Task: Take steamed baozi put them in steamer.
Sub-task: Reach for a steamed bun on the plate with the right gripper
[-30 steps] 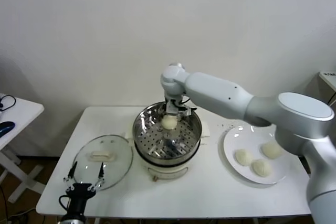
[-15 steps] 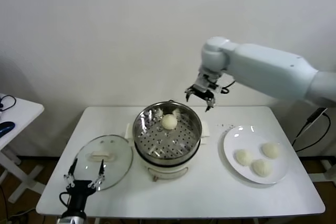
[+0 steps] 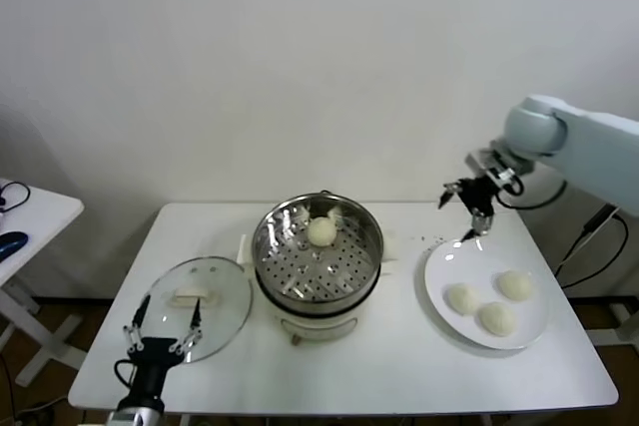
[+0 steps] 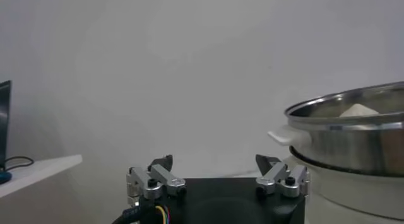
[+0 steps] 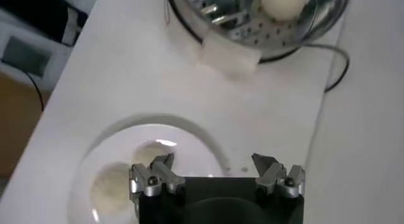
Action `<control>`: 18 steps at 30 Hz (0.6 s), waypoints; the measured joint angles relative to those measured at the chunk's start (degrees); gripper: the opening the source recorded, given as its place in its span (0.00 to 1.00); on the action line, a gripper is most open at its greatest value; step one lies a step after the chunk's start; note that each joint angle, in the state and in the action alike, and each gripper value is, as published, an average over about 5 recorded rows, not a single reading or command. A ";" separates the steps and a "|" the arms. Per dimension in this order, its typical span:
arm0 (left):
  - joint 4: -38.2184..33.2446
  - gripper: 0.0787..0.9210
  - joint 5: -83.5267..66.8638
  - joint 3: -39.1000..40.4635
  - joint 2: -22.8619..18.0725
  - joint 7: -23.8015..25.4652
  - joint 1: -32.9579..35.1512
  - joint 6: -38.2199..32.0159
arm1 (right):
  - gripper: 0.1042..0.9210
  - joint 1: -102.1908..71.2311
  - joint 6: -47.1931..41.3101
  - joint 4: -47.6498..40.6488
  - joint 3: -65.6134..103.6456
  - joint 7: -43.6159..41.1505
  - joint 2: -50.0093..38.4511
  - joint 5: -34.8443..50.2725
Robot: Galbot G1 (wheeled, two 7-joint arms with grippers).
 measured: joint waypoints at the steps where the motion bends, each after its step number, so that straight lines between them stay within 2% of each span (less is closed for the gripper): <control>1: 0.02 0.88 0.03 -0.01 -0.01 0.05 0.05 -0.01 | 0.88 -1.37 -0.33 -0.19 0.83 0.14 -0.51 -0.36; 18: 0.32 0.88 0.33 -0.59 -0.14 0.29 0.71 -0.09 | 0.88 -20.07 -2.37 -5.24 13.00 2.87 -1.11 -7.27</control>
